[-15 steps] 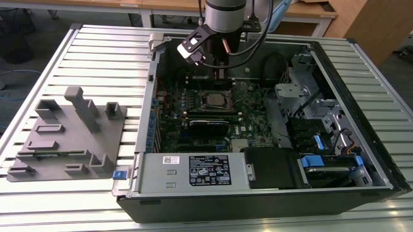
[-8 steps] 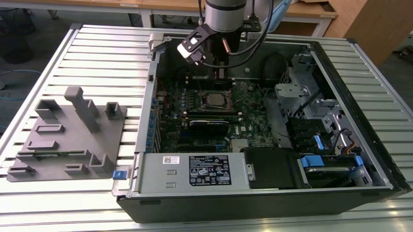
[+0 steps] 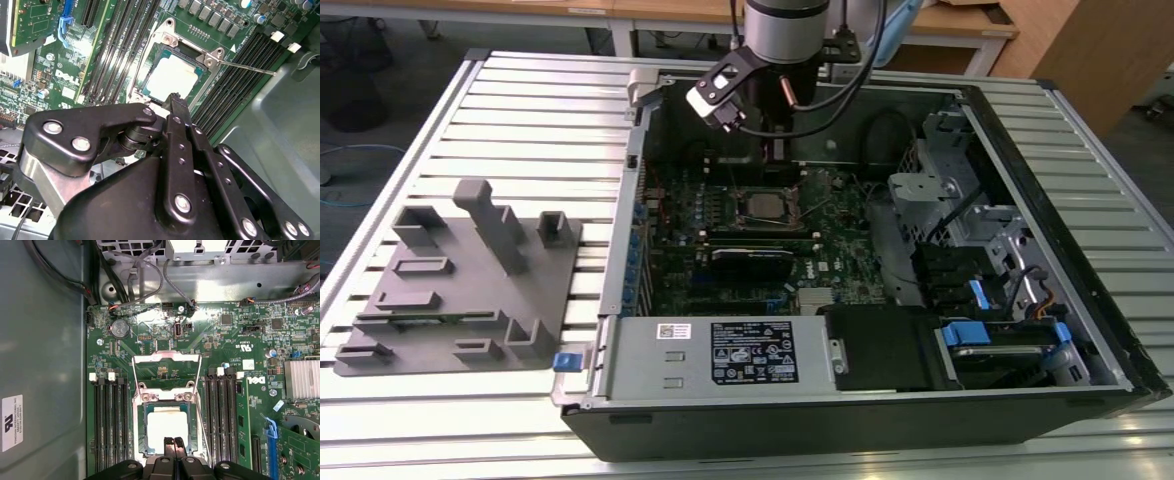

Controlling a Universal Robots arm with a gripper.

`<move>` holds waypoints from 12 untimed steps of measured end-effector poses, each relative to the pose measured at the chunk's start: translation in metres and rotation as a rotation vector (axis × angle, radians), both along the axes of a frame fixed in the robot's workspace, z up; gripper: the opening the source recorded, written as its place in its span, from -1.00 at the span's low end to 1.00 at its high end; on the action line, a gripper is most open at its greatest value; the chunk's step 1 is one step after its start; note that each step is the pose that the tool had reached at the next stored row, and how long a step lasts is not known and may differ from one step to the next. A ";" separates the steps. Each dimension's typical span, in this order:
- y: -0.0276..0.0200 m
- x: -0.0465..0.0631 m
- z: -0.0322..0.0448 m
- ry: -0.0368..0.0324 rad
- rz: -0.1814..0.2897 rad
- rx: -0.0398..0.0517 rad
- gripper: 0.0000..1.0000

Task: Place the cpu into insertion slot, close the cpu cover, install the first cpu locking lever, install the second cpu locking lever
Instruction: 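Close the cpu cover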

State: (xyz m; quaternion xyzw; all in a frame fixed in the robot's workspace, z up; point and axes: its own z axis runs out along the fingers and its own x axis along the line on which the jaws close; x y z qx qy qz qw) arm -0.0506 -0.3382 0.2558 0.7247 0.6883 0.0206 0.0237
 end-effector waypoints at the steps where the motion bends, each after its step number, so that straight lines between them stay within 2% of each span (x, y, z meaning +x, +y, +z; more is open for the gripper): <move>1: 0.0000 0.000 0.0006 0.0000 0.000 0.0001 -0.79; 12: 0.0000 0.000 0.0069 0.0000 0.000 0.0000 -0.79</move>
